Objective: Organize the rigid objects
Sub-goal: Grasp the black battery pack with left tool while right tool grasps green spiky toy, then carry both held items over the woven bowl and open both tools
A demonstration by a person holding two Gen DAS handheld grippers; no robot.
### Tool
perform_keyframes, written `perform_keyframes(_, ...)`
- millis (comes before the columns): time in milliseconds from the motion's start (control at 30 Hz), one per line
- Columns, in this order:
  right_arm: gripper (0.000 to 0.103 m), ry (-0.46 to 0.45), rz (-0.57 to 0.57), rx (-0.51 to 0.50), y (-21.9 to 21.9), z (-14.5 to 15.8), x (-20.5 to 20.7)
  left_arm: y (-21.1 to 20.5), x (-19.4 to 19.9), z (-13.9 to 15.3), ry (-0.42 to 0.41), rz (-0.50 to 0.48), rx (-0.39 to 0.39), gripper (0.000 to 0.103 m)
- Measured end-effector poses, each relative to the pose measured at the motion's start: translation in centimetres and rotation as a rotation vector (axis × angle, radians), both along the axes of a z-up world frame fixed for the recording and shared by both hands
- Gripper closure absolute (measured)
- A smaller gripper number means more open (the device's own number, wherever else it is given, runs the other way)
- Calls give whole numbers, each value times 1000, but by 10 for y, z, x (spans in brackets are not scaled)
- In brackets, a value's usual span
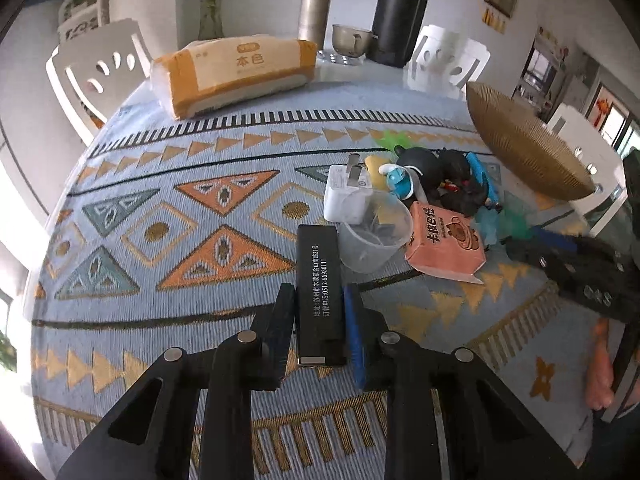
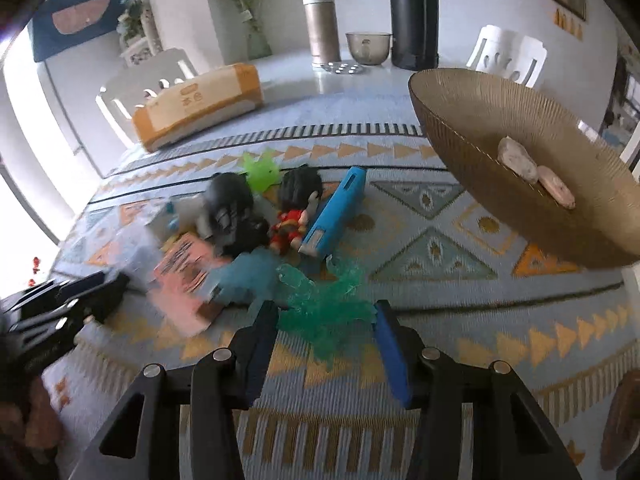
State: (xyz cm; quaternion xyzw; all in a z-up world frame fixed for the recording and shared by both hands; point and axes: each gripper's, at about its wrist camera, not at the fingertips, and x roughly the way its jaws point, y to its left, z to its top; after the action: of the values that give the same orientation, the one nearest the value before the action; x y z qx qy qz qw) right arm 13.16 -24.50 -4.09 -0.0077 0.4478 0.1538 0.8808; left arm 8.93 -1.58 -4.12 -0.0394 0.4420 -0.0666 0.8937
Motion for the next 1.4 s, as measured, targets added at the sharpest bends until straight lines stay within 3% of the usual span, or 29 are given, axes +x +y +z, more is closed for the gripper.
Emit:
perform_keyframes(100, 55, 20, 121, 52, -3, 4, -25, 1, -8, 2, -7, -5, -13, 82)
perform_keyframes(267, 55, 11, 259, -81, 5, -2, -65, -7, -21, 0, -13, -23, -13, 82)
perform_keyframes(300, 51, 13, 248, -108, 2, -4, -67, -8, -23, 0, -16, -23, 2, 82)
perform_keyframes(400, 34, 63, 164, -45, -22, -3, -68, -8, -23, -1, -20, -25, 18, 81)
perform_keyframes(533, 32, 111, 66, 68, -42, -4, -76, -6, -22, -3, -11, -31, 0, 79)
perform_keyframes(700, 31, 88, 3, 5, -16, -5, -74, -12, -24, -3, -17, -49, 24, 71)
perform_keyframes(833, 36, 52, -17, -62, 9, -5, -69, -23, -25, -4, -23, -53, 97, 69)
perform_keyframes(867, 46, 38, -17, -85, 14, -5, -70, -25, -24, -5, -25, -52, 113, 69)
perform_keyframes(933, 53, -1, -7, -143, 22, -6, -75, -28, -21, -5, -28, -45, 141, 69)
perform_keyframes(1033, 55, -33, 16, -166, 27, -5, -83, -33, -22, -4, -46, -38, 179, 82)
perform_keyframes(1067, 56, -44, 24, -174, 27, -4, -87, -34, -24, -3, -52, -40, 186, 82)
perform_keyframes(1133, 56, -50, 38, -151, 21, 2, -93, -35, -31, 3, -89, -32, 193, 82)
perform_keyframes(1233, 56, -65, 29, -90, 7, 17, -96, -34, -45, 25, -162, -31, 129, 82)
perform_keyframes(1400, 56, -153, -39, -68, -19, 63, -86, -51, -49, 90, -327, -54, 53, 82)
